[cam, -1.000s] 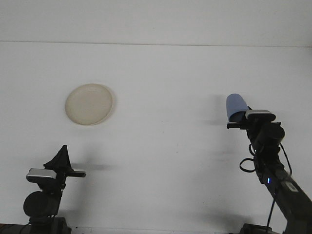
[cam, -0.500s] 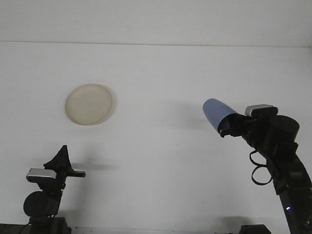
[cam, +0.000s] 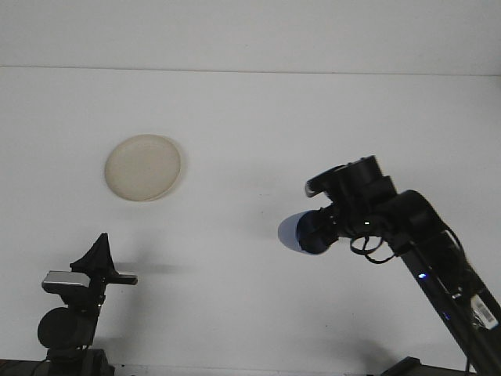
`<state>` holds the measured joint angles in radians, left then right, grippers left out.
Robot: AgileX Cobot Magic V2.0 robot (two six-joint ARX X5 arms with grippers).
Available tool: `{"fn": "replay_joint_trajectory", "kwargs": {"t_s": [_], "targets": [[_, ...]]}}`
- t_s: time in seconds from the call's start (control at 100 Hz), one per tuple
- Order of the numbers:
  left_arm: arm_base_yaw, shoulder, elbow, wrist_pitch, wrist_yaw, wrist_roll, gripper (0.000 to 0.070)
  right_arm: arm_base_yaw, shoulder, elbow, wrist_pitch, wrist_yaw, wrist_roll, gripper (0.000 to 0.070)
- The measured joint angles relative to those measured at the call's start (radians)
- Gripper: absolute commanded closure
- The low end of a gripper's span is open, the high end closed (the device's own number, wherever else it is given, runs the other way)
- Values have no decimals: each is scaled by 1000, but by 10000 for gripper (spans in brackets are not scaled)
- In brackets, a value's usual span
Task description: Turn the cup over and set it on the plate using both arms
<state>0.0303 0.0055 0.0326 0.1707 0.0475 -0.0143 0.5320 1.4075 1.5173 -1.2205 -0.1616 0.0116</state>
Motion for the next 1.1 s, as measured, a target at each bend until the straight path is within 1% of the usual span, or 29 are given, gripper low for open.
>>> {"fn": "replay_joint_trajectory", "kwargs": {"t_s": [0.07,0.22,0.27,0.38,0.43,0.74,1.1], "targets": [[0,0,0,0,0,0,687,70,51,16,-12,37,-10,700],[0,0,0,0,0,-1,687,194,158,27,-20,59,-16,700],[0,0,0,0,0,-1,687,228,193,27,-21,66,-16,700],[0,0,0,0,0,-1,687,288,263,27,-19,120,-16,700],[0,0,0,0,0,-1,687,307,288,27,-15,131,-16,700],[0,0,0,-1,0,-3,687,343,374,27,-8,140,-16,700],[0,0,0,-1,0,-3,687,343,394,27,0,139,-16,700]]}}
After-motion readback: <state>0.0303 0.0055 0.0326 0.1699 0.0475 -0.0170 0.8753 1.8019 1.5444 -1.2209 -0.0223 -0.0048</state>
